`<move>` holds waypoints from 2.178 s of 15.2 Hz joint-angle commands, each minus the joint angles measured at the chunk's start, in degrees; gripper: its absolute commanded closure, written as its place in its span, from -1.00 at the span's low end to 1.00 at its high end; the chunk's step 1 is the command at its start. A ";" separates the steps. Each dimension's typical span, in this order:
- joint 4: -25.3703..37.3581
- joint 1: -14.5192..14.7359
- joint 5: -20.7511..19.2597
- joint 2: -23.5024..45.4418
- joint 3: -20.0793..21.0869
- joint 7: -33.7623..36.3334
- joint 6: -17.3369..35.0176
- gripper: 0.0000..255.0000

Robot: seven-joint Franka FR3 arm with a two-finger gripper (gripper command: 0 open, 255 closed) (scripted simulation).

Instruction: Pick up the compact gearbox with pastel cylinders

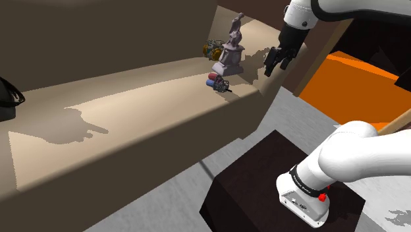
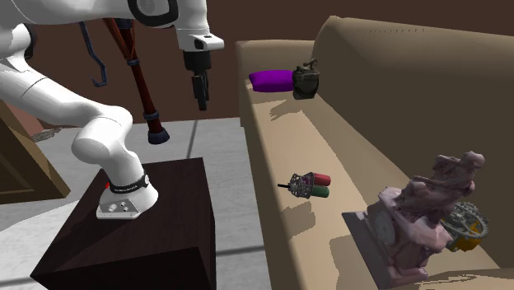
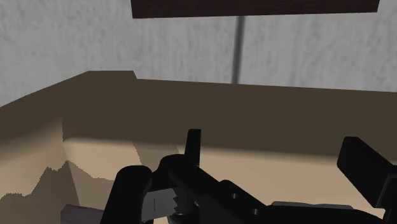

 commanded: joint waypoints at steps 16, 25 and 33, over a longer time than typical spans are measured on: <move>16.60 -0.19 1.98 33.82 -9.45 -16.45 13.93 -1.00; 35.45 -1.97 7.63 56.02 -10.90 -26.15 14.20 -1.00; 60.67 -5.49 11.55 77.94 -9.34 -31.84 8.08 -1.00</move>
